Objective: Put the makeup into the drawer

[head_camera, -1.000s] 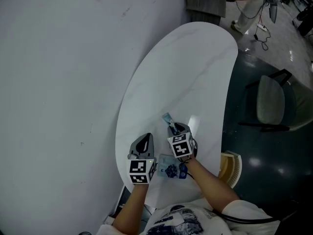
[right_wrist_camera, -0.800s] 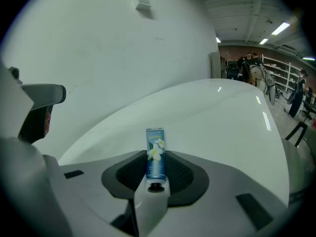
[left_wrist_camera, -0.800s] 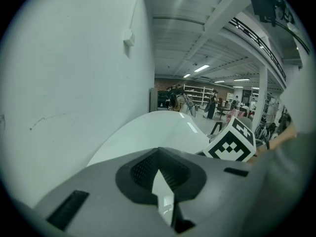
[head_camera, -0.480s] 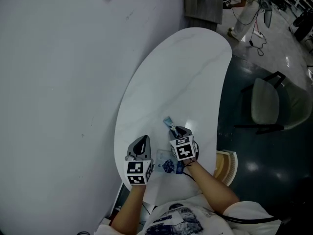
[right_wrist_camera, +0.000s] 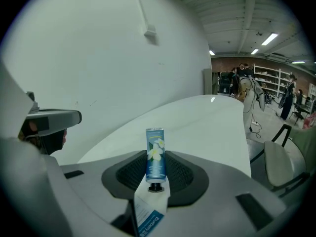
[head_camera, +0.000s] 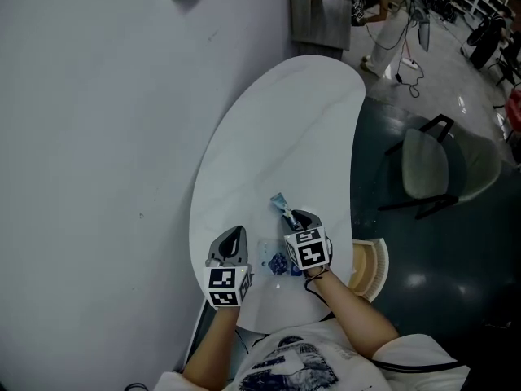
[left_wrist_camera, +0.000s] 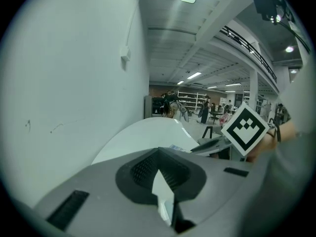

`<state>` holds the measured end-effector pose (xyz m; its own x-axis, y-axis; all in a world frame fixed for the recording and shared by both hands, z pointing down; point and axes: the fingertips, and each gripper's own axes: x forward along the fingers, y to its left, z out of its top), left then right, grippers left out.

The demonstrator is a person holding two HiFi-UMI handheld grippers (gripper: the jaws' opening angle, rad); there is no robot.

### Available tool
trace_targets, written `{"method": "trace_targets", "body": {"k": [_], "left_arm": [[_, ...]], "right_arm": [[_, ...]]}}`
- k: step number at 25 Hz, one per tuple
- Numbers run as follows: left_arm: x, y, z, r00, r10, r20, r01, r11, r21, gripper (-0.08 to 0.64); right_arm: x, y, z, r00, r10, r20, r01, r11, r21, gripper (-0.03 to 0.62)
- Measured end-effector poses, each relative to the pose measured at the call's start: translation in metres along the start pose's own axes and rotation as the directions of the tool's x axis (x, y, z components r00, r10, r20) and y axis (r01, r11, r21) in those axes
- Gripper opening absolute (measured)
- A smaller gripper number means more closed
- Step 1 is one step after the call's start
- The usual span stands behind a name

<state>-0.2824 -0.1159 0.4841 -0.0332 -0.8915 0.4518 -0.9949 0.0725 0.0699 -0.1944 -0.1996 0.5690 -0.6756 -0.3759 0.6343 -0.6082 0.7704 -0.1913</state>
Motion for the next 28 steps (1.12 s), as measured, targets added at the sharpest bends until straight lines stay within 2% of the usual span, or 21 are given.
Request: {"method": "trace_targets", "body": {"k": [12, 28], "left_arm": [[-0.086, -0.015, -0.015, 0.996, -0.073, 0.057, 0.07, 0.996, 0.055, 0.034], [-0.18, -0.054, -0.038, 0.978, -0.176, 0.112, 0.165, 0.981, 0.097, 0.034]], "right_arm": [[-0.084, 0.054, -0.012, 0.993, -0.068, 0.096, 0.068, 0.998, 0.009, 0.129], [-0.185, 0.123, -0.052, 0.975, -0.133, 0.177, 0.128, 0.991, 0.038, 0.129]]}}
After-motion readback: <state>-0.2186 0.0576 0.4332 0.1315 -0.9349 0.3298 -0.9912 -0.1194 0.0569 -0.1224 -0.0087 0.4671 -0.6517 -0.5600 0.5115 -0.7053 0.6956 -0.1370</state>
